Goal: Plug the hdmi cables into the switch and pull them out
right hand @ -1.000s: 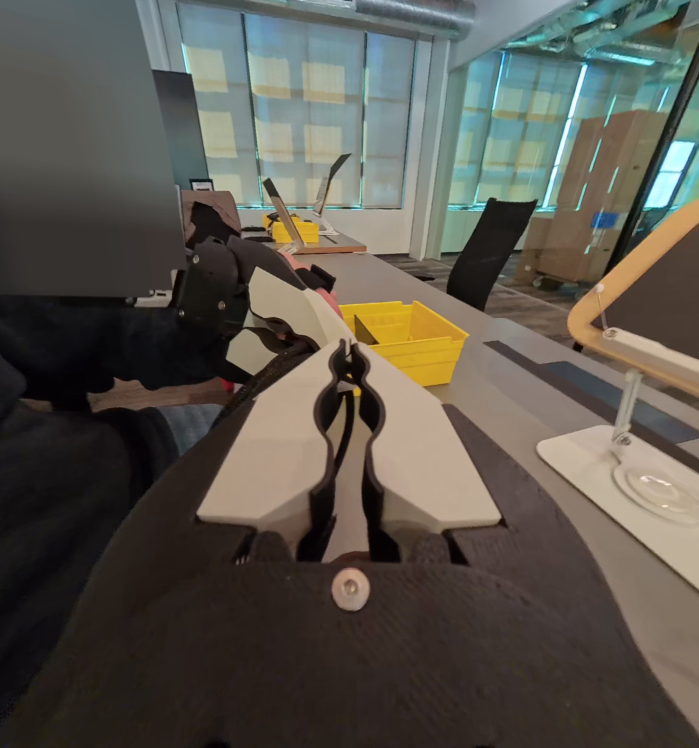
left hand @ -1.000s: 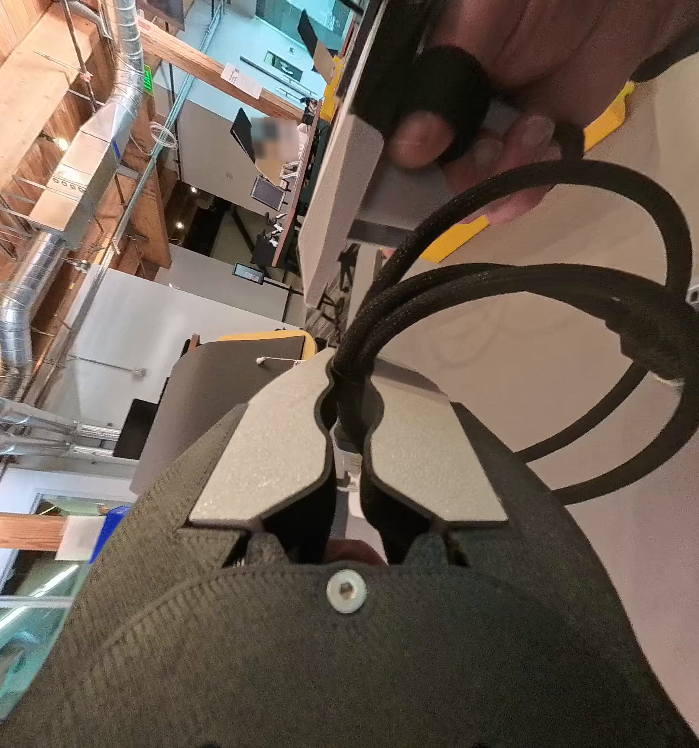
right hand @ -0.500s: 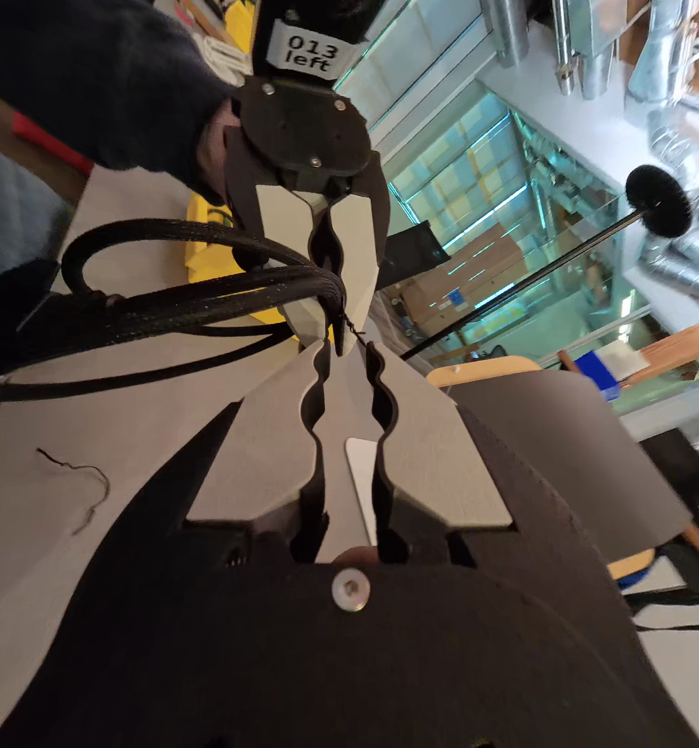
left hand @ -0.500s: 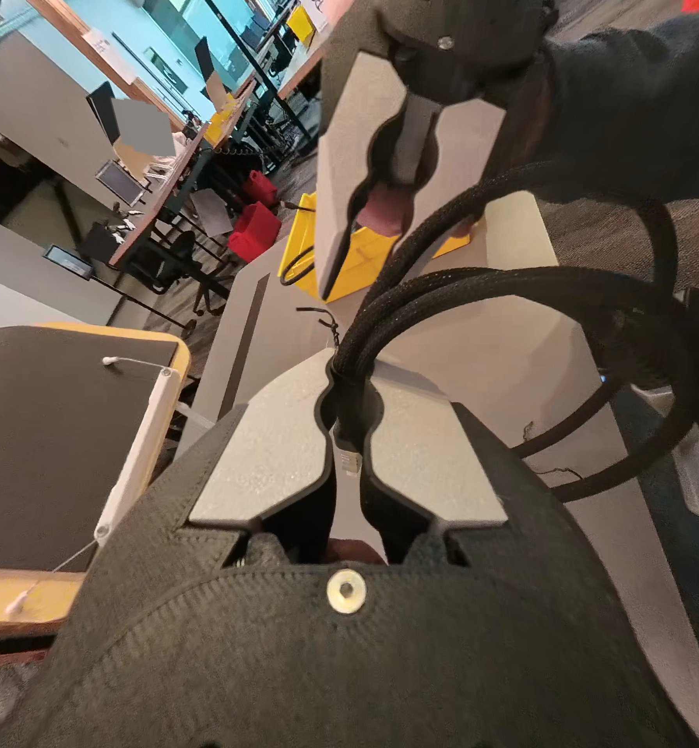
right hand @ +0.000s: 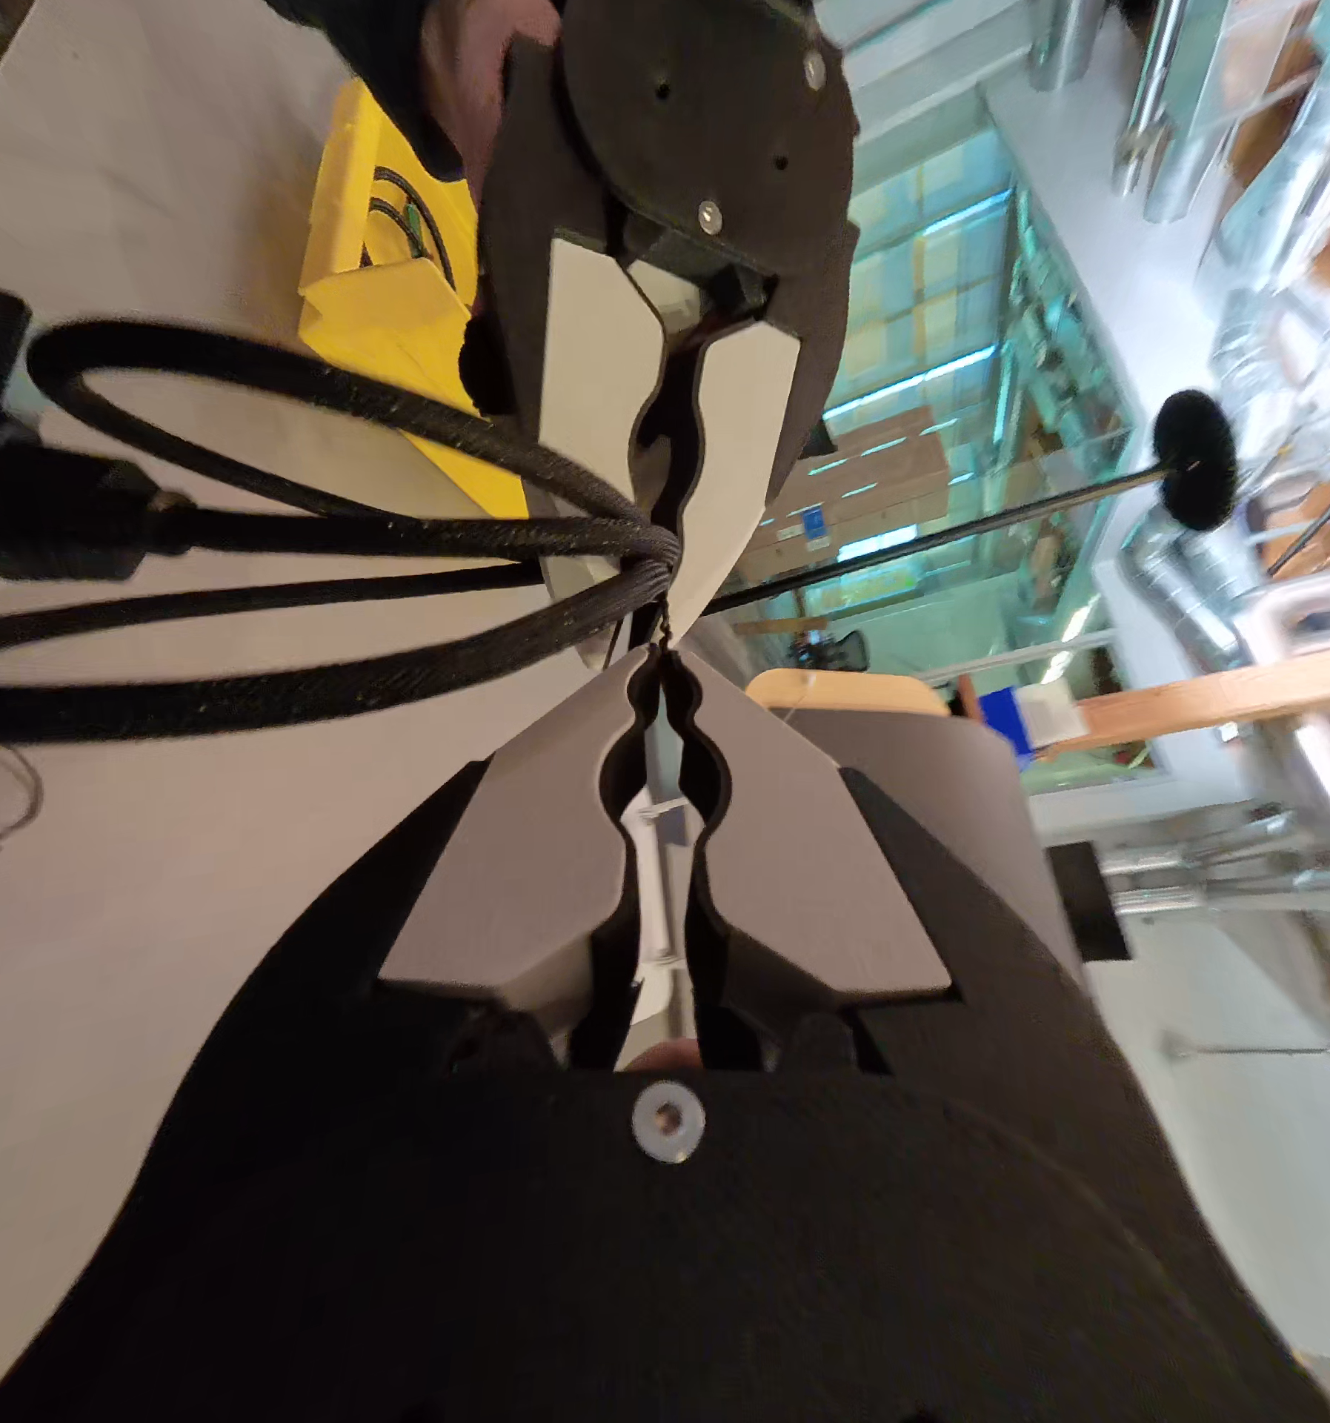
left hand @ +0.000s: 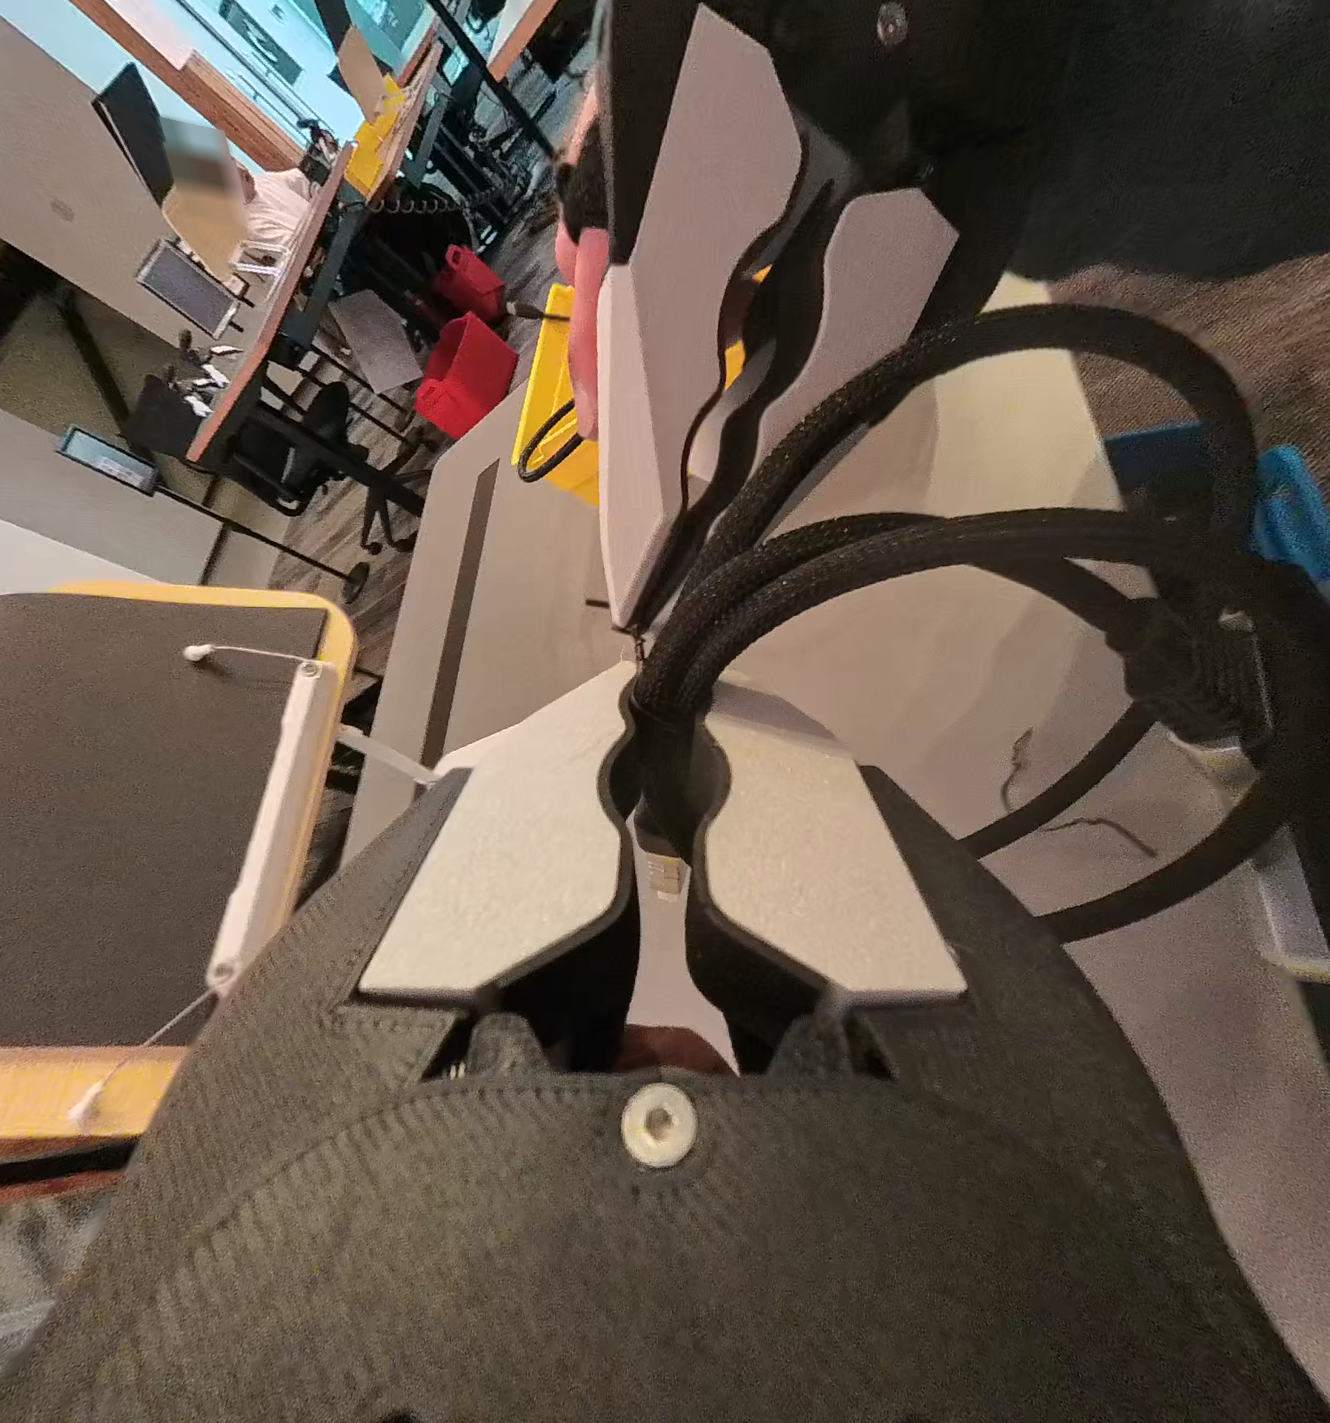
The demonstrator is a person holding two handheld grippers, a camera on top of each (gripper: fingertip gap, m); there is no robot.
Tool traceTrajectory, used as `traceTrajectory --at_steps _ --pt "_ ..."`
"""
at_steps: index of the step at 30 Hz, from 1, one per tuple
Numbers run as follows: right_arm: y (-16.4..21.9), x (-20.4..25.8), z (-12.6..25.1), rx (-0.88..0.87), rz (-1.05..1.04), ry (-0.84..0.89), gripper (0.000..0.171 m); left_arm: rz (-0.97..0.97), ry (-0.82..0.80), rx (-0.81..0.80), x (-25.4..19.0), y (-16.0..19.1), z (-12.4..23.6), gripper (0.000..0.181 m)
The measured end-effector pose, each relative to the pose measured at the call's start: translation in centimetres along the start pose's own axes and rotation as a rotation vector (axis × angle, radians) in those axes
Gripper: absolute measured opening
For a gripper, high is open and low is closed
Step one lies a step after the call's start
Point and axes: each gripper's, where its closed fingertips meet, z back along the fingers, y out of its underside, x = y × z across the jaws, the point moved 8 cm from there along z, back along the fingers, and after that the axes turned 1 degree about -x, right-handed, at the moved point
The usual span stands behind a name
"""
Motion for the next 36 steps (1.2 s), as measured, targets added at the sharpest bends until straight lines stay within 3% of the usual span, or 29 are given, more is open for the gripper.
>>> traceTrajectory --at_steps 9,16,24,31,36 --pt "1.4 -0.7 -0.4 -0.056 -0.651 -0.161 0.0 -0.225 -0.166 0.115 -0.2 0.0 -0.6 0.007" --pt "0.7 0.3 -0.7 0.037 -0.168 -0.01 0.004 -0.166 -0.111 0.112 -0.2 0.2 -0.6 0.007" --pt "0.2 0.4 -0.6 0.07 0.076 0.039 0.004 -0.092 -0.072 0.092 0.0 0.4 -0.6 0.007" --pt "0.6 0.2 -0.9 0.066 -0.01 -0.023 0.0 -0.111 -0.083 0.101 -0.2 0.4 -0.7 0.007" --pt "1.1 -0.7 -1.0 0.022 -0.403 -0.115 0.0 -0.216 -0.165 0.133 -0.2 0.2 -0.8 0.007"
